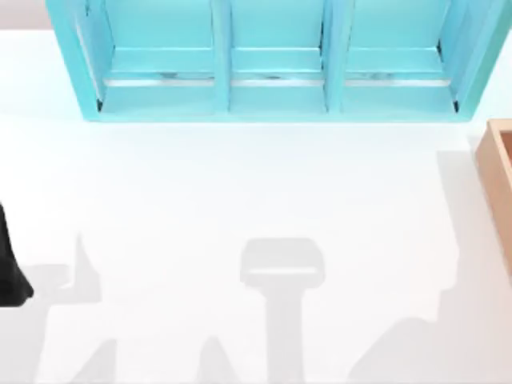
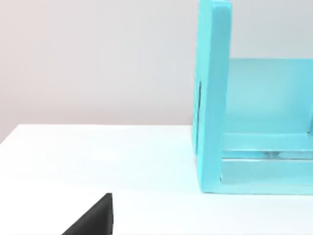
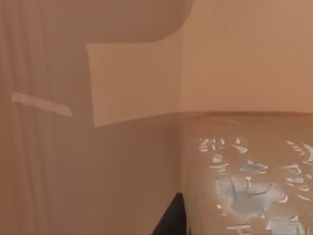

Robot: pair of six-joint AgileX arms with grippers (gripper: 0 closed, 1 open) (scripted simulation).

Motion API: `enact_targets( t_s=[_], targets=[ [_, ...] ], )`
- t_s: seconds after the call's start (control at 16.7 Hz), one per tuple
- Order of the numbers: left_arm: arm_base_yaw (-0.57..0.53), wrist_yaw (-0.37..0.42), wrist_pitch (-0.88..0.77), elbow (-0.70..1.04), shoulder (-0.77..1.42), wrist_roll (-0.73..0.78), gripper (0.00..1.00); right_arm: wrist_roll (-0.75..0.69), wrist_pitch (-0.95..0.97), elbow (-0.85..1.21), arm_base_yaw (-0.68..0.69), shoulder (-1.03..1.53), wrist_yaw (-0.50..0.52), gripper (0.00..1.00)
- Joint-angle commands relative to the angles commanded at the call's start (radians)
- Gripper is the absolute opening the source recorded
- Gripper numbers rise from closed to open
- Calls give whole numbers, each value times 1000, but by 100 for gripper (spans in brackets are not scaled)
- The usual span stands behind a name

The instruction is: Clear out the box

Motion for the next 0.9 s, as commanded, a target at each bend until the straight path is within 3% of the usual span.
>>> enact_targets(
  t_s=[0.6, 0.9],
  targets=[
    [0, 0, 0, 0, 0, 0, 100, 0, -16, 15, -1, -5, 1, 0],
    [0, 0, 0, 0, 0, 0, 100, -10, -219, 173, 0, -37, 1, 0]
  ],
)
